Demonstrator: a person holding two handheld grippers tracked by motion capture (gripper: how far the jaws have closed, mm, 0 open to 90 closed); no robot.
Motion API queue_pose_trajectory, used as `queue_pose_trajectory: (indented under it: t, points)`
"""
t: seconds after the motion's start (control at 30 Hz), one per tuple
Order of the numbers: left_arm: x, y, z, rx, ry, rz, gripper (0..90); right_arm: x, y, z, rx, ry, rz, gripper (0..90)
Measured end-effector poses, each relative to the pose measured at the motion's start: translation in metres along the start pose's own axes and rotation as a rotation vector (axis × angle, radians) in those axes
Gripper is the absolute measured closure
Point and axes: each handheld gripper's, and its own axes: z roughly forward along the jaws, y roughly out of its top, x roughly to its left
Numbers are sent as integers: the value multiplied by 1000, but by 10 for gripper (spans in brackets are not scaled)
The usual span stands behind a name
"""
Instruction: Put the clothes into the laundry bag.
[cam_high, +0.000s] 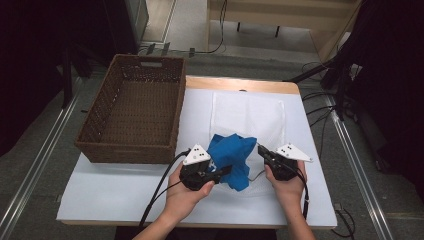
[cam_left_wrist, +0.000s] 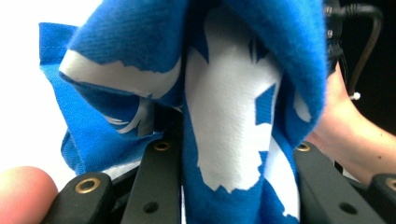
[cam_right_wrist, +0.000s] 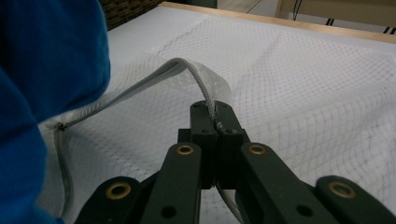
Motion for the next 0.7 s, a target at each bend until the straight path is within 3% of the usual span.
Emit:
queue_pose_trajectory:
  t: [0.27,0.43,0.47,0.57,0.63,0.7]
  points:
    - [2,-17,10,56,-37,-10,683,0,2,-2,-4,-1,5,900]
    - [7,-37,20,177,-69,-14,666,0,3,-1,-5,2,2,900]
    - [7,-46,25,211,-99,-19,658,1,3,-1,-5,3,-1,900]
    - [5,-48,28,224,-109,-8,640,1,3,-1,-4,4,-2,900]
    - [3,-47,29,214,-104,21,590,2,3,-1,-5,5,-1,900]
    - [1,-46,28,199,-82,29,444,2,3,-1,-4,4,-1,900]
